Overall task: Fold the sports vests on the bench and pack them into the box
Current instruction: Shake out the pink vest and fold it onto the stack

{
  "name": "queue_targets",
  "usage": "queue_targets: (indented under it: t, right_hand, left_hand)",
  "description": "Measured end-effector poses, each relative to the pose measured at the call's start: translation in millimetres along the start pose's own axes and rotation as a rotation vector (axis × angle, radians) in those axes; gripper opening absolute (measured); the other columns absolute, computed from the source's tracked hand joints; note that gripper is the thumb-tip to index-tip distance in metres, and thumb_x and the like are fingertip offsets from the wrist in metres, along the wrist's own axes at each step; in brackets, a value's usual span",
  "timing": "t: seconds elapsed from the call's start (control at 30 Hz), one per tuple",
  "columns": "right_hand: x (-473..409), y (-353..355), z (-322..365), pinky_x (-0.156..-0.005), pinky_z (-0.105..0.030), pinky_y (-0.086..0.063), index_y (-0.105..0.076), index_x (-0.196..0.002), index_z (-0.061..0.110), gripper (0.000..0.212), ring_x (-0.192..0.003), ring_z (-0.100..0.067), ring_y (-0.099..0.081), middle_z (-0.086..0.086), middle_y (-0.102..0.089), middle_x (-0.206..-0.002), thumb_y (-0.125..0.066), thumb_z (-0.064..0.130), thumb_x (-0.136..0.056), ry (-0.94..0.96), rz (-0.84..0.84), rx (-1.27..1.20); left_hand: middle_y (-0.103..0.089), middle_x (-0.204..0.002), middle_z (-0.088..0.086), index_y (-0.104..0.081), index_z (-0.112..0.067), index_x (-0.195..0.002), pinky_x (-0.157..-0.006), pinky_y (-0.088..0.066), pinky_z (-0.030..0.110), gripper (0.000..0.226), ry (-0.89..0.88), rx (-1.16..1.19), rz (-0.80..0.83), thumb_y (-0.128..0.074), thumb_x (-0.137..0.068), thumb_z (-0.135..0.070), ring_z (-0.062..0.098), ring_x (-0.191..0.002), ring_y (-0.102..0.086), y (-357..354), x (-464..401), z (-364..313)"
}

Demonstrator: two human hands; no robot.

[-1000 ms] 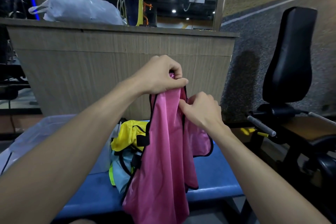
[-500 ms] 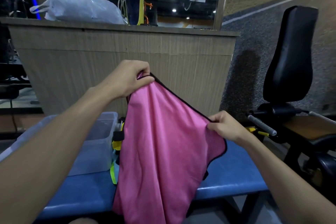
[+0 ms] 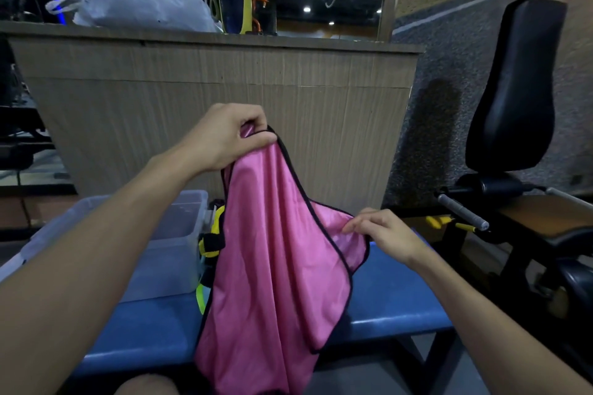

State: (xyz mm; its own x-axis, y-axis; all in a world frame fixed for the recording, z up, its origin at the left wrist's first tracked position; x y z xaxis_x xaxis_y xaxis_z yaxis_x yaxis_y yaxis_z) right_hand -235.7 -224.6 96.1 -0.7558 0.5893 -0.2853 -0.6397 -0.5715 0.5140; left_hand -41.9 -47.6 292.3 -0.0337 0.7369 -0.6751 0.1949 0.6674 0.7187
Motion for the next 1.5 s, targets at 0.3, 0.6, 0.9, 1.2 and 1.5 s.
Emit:
queue_targets:
  t: [0.3,0.6,0.9,1.2,1.5]
  right_hand:
    - [4,-78,-9,-0.077,-0.019,-0.045,-0.066,-0.079,0.039,0.019,-0.086,-0.006,-0.057,0.016,-0.054,-0.089,-0.084,0.044,-0.080,0.101,0.138,0.088]
    - [7,-64,-26,-0.069,-0.022,-0.043,-0.076,-0.074,0.010,0.011,-0.070,-0.011,-0.053,0.000,-0.063,-0.072,-0.083,0.007,-0.082,0.023,0.060,-0.237]
    - [8,-75,-26,-0.079,-0.021,-0.045,-0.080,-0.086,0.022,0.011,-0.082,-0.005,-0.060,0.007,-0.069,-0.086,-0.087,0.025,-0.079,0.008,0.048,-0.190]
    - [5,-115,-19,-0.073,-0.041,-0.049,-0.063,-0.069,0.013,0.030,-0.073,-0.013,-0.056,-0.006,-0.062,-0.078,-0.084,0.033,-0.077,0.058,0.111,-0.090]
    - [3,16,0,-0.066,-0.024,-0.042,-0.073,-0.069,0.008,0.019,-0.069,-0.009,-0.053,-0.004,-0.064,-0.071,-0.077,0.022,-0.081,0.019,-0.102,-0.358]
  left_hand:
    - [-0.061,-0.074,-0.007,-0.060,-0.018,-0.076,-0.064,-0.037,0.016,0.028,-0.058,-0.040,0.086,-0.075,-0.089,-0.037,0.009,-0.070,-0.053,-5,-28,-25]
    - [-0.062,-0.074,-0.008,-0.059,-0.016,-0.076,-0.063,-0.035,0.011,0.029,-0.011,-0.081,0.057,-0.076,-0.089,-0.036,0.004,-0.070,-0.054,4,-15,4]
    - [-0.061,-0.074,-0.009,-0.060,-0.017,-0.076,-0.063,-0.035,0.011,0.028,0.009,-0.042,0.037,-0.075,-0.089,-0.036,-0.001,-0.069,-0.053,3,-9,17]
    - [-0.058,-0.072,-0.012,-0.058,-0.022,-0.075,-0.062,-0.033,0.015,0.027,0.017,-0.046,0.034,-0.074,-0.090,-0.038,-0.004,-0.068,-0.050,4,-8,18]
    - [-0.063,-0.074,-0.011,-0.063,-0.022,-0.077,-0.065,-0.040,0.018,0.021,0.108,0.041,-0.035,-0.075,-0.089,-0.033,-0.001,-0.067,-0.054,33,19,45]
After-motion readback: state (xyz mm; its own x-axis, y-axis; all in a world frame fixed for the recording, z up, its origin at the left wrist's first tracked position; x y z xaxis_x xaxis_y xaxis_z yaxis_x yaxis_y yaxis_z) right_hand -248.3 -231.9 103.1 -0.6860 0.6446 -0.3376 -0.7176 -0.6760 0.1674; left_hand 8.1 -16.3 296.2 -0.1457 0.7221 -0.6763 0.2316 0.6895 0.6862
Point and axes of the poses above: each hand's wrist, its own x-axis away from the middle knuckle, its own y-axis out of the back of the hand, z = x × y, the point moved 10 cm from there along -x, towards the middle knuckle
